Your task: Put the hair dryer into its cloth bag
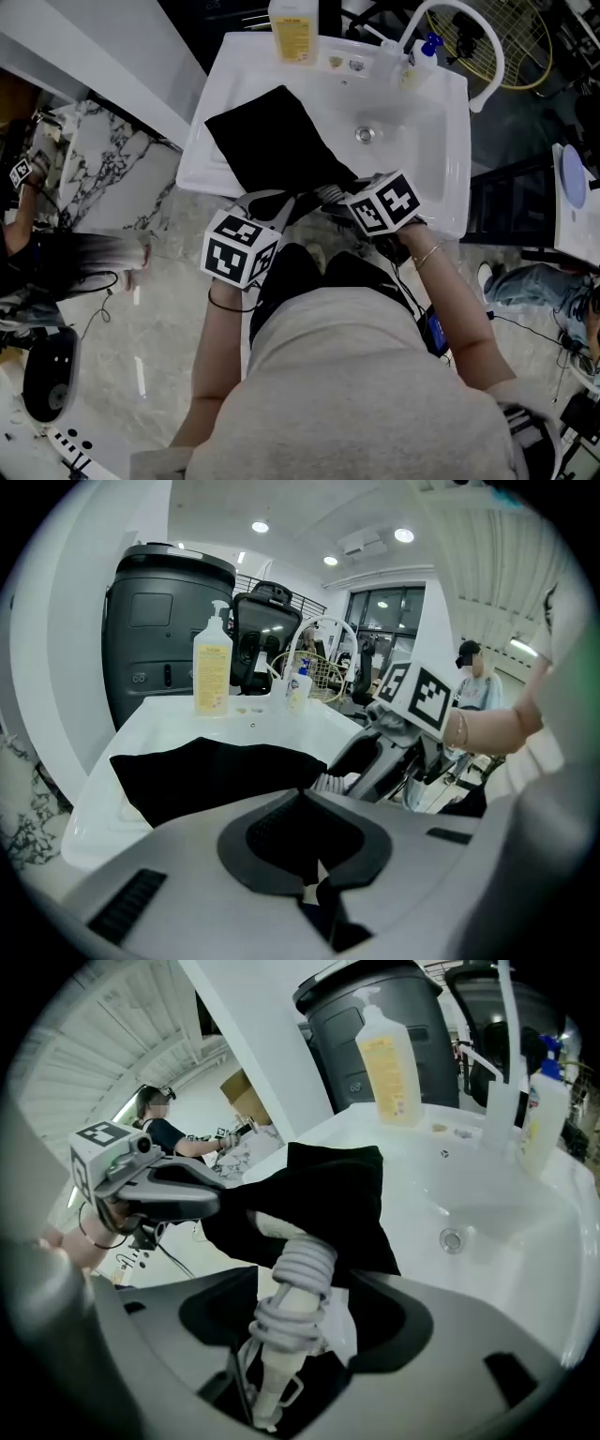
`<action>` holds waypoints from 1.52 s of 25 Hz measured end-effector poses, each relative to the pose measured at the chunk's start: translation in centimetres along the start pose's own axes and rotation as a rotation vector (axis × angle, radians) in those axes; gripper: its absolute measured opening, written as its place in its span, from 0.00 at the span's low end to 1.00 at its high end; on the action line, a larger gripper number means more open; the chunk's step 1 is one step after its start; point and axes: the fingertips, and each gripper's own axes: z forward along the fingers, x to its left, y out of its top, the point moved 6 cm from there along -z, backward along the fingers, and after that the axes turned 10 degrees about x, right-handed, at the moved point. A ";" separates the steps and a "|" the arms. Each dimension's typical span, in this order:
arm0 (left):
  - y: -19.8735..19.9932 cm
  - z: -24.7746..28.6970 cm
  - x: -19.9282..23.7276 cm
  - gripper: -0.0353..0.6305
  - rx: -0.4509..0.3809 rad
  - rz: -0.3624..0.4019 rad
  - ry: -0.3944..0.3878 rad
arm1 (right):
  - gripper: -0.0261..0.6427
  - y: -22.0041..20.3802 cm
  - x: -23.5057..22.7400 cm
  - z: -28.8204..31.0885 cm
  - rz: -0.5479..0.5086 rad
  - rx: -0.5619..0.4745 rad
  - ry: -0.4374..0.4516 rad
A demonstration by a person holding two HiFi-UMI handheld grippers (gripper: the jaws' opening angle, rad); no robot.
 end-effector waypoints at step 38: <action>-0.7 0.0 -0.3 0.08 -0.014 -0.059 -0.010 | 0.23 3.1 0.6 2.5 0.060 -0.146 -0.040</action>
